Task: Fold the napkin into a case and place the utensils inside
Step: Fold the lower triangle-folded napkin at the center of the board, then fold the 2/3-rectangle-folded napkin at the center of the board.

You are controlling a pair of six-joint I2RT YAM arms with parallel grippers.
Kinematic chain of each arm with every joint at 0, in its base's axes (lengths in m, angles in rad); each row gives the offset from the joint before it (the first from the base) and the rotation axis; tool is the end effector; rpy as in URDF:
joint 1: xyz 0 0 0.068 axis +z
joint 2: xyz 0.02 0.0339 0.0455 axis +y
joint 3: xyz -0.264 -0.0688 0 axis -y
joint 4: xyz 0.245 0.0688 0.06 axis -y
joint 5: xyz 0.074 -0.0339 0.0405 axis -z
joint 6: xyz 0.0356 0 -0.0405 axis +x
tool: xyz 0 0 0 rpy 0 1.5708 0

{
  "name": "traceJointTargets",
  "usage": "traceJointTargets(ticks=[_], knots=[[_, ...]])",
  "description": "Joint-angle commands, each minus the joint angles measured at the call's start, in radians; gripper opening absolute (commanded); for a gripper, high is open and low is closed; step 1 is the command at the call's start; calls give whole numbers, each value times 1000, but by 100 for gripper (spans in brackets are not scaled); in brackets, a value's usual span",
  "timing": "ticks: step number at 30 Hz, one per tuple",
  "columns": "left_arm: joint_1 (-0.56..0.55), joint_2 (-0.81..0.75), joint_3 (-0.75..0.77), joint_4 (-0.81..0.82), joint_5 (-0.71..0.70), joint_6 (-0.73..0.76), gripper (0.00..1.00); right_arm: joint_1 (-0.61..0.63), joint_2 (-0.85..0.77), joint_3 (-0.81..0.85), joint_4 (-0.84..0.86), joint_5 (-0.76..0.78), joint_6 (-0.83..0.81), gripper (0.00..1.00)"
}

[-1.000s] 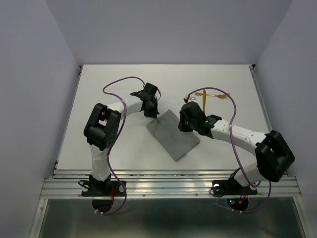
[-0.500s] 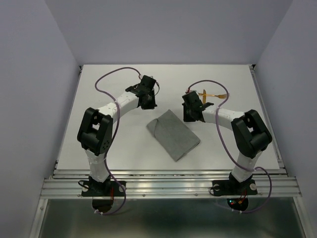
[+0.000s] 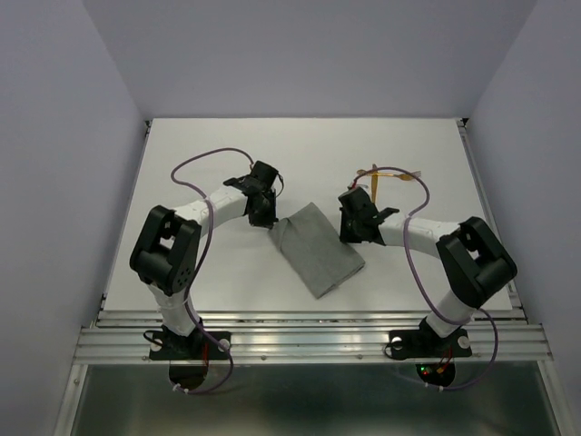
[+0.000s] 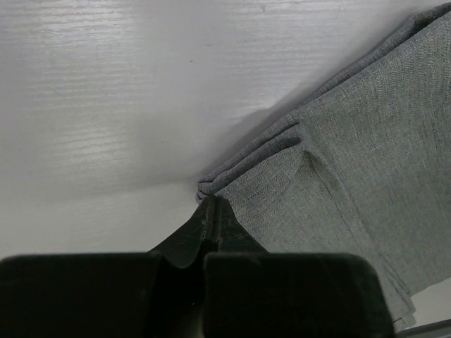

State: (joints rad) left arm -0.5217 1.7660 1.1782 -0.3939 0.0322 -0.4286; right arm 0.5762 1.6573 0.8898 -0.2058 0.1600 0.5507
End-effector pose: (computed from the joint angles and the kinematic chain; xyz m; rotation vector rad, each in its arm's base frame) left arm 0.3196 -0.1850 0.1954 0.1339 2.6002 -0.3986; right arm 0.2733 0.1708 0.1593 0.0304 2.5436 0.2459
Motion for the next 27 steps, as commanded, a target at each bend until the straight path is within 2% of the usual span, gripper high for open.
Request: traceJointTargets(ticks=[1,4,8,11,15,20,27], knots=[[0,-106,-11,9,-3,59,0,57,-56,-46,5,-60,106,17],[-3,-120,-23,9,-5,68,0,88,-63,-48,0,-77,135,18],[-12,-149,-51,18,-2,74,0,88,-93,-23,-52,-5,138,20],[-15,-154,-61,15,5,79,0,88,-111,20,-81,53,95,22],[-23,-158,-60,18,5,74,0,77,-85,107,-92,58,0,31],[-29,-140,-83,104,69,56,0,44,31,260,-89,-31,-72,38],[-29,-53,-28,161,118,16,0,34,180,373,-57,-190,-97,52]])
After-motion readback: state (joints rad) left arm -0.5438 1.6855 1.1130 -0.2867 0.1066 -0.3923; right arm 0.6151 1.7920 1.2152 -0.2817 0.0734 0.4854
